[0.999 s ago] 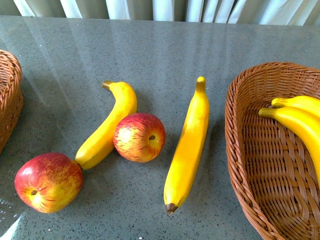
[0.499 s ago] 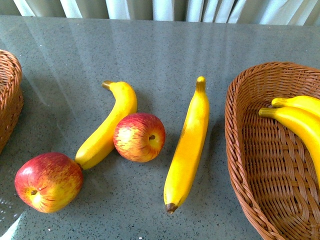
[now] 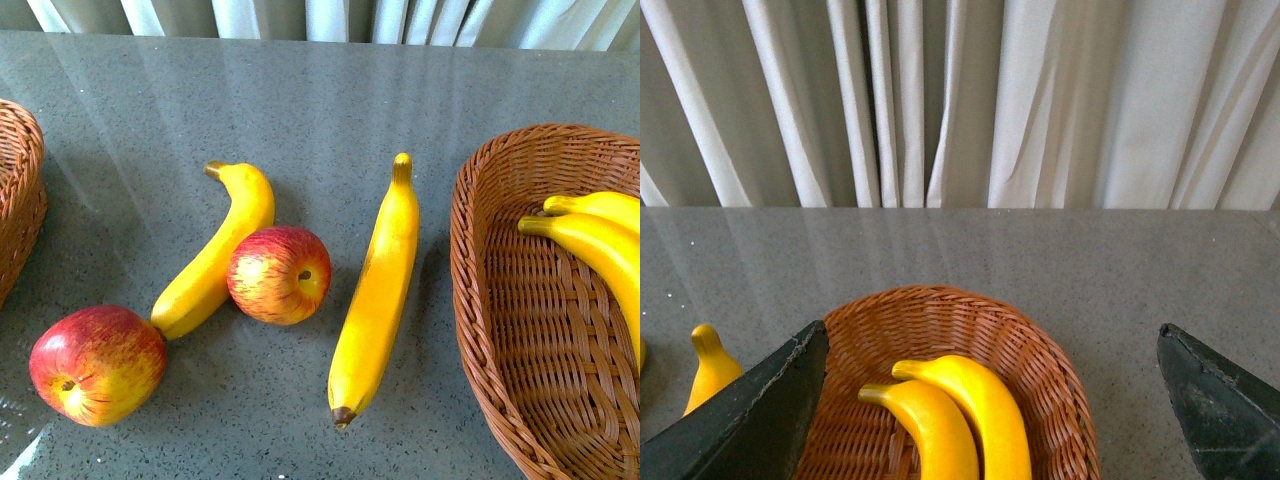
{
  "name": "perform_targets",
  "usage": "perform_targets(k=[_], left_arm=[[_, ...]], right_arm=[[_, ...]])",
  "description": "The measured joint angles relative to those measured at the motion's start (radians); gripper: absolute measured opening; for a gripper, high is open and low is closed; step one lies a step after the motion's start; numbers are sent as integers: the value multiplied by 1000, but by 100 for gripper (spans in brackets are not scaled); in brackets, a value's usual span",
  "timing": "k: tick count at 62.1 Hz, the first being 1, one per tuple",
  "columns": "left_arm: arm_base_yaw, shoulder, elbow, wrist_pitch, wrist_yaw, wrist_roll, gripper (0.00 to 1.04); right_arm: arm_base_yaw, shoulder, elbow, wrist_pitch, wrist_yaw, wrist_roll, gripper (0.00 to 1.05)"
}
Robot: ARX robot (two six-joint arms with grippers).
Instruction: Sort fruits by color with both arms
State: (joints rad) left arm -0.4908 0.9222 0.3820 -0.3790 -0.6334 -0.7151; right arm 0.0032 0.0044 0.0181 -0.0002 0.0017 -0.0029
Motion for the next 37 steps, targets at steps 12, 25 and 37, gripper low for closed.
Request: perform_targets(k=[12,25,37], left_arm=[[-68,153,67,97,36,-79,96],[-135,280,103,100,31,-138,96],[-212,373,129,93,51,-212,96]], right_arm=[[0,0,0,0,0,0,96],[0,0,0,0,0,0,96],[0,0,0,0,0,0,96]])
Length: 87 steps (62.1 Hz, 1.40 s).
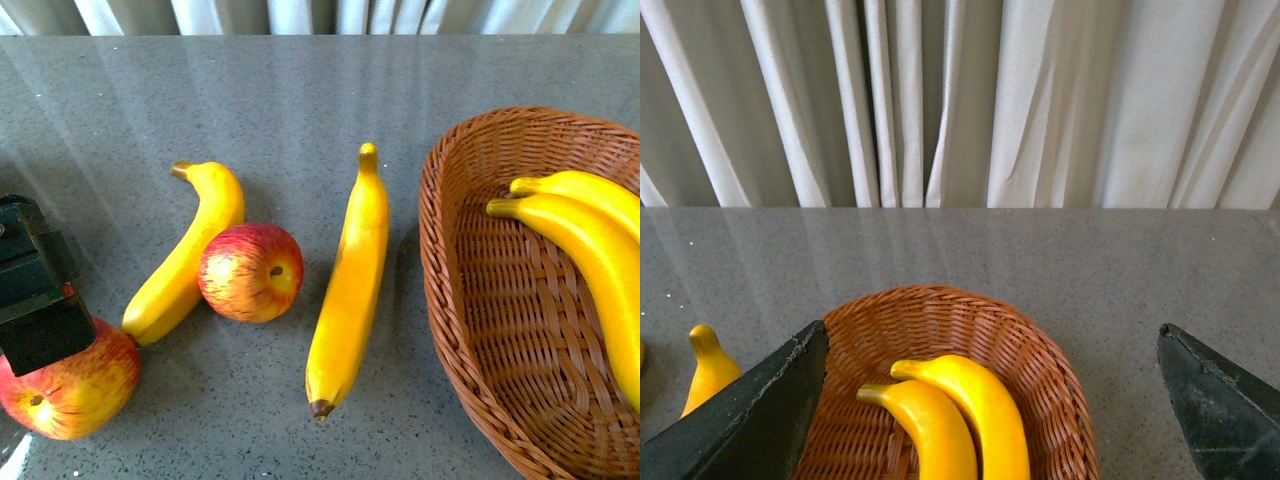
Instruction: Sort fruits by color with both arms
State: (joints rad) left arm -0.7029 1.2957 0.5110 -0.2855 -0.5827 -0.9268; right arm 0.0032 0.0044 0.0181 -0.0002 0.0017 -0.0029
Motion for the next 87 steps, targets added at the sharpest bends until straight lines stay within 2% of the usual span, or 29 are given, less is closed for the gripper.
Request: perform_targets(k=[18,52,87], left_arm=[[-23,111,10,38,27,-47,96],[50,212,33,90,49,-33,96],[42,299,46,113,71,-31,96]], right_arm=[[0,0,0,0,0,0,96],[0,0,0,0,0,0,96],[0,0,0,0,0,0,96]])
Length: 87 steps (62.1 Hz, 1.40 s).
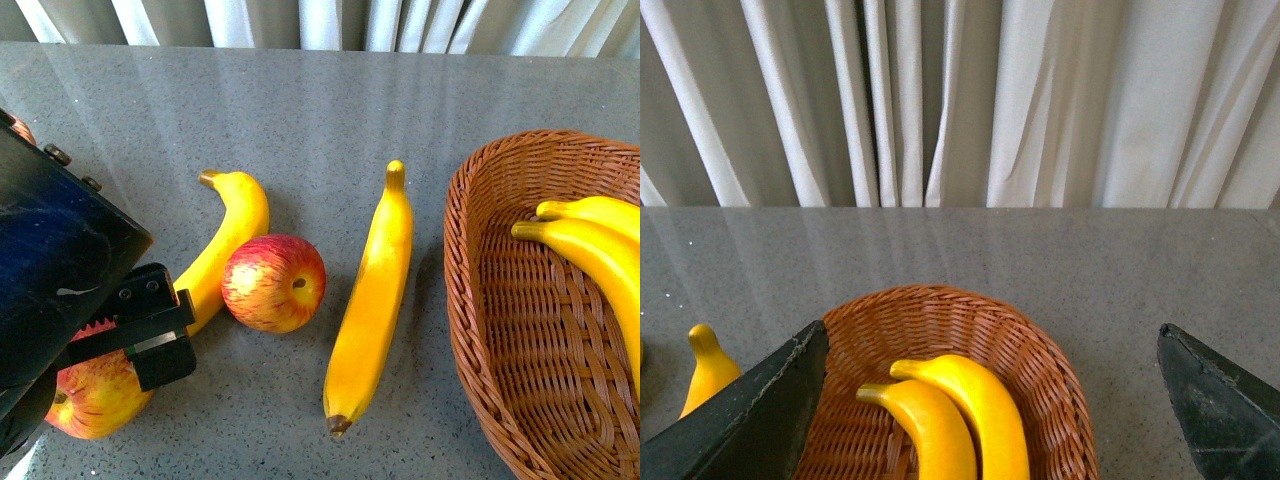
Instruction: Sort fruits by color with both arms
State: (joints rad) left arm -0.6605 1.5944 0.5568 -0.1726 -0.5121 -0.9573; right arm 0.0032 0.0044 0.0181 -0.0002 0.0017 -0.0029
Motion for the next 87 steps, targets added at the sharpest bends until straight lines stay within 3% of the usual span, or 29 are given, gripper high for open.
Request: perform_targets(k=[36,38,42,46,69,80,87], left_arm=[[-14,69,6,22,19,-2,95],[-14,71,7,20,19,-2,93],[-19,74,10,9,18,-6,78],[-25,75,11,7,17,-7,72],[-42,10,11,-29,64,-21,69],[16,-139,11,2,88,-6,67],[120,-253,11,50,129,20,67]], right_arm=[[0,0,0,0,0,0,96],[0,0,0,0,0,0,96],[0,0,0,0,0,0,96],[0,0,0,0,0,0,96],[0,0,0,0,0,0,96],[0,0,0,0,0,0,96],[0,0,0,0,0,0,96]])
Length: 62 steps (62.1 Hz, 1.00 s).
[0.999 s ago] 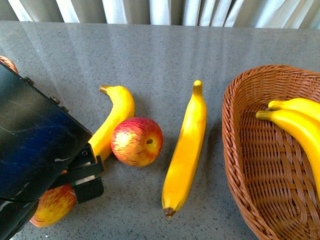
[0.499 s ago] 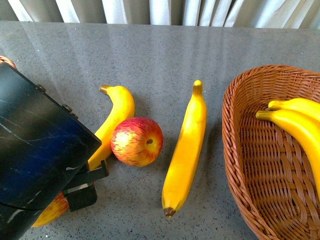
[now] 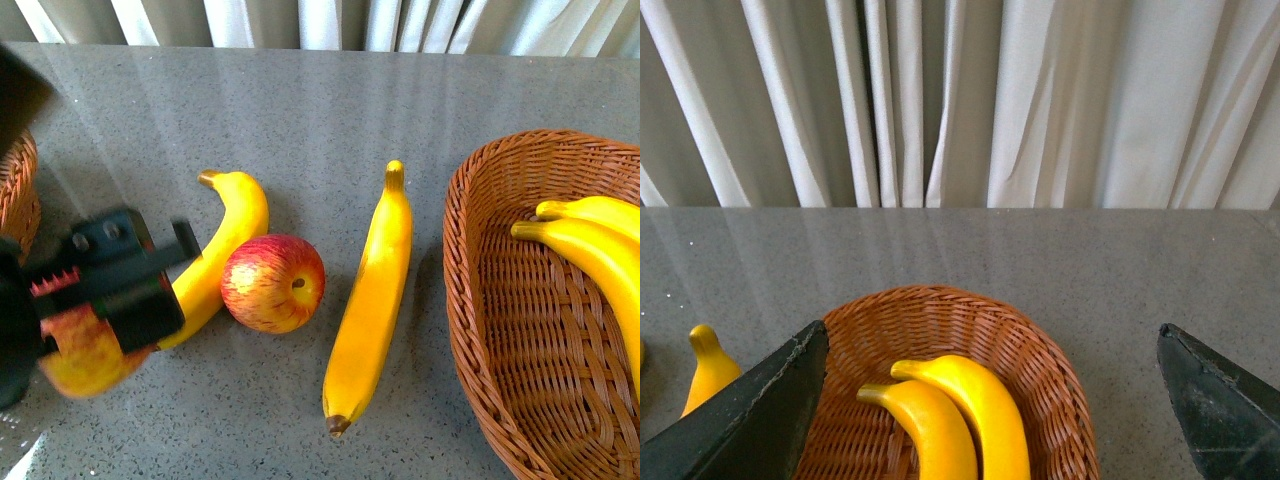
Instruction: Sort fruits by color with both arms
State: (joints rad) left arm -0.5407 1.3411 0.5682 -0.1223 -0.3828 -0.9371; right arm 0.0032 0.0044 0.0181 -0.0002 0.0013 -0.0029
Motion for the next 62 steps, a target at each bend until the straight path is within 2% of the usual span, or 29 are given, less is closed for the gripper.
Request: perform_targets(k=[5,7,13,20,26,42,53,62], left_arm=[[131,-52,0,16,-13,47,67],[201,-62,0,27,-39,78,67],[330,-57,0,32,-105,141,67],[445,-17,-4,80,-135,188,67],[505,32,-24,102,-133,193,67],[521,82,-53,57,-119,177,67],[500,74,-66,20,-132,166,96],[462,30,-73,4,-173,174,96]], right_arm=[[0,0,0,0,0,0,96],[0,0,0,0,0,0,96],[0,0,0,0,0,0,96],[0,0,0,0,0,0,96],[0,0,0,0,0,0,96],[0,0,0,0,0,0,96],[0,0,0,0,0,0,96],[0,0,0,0,0,0,96]])
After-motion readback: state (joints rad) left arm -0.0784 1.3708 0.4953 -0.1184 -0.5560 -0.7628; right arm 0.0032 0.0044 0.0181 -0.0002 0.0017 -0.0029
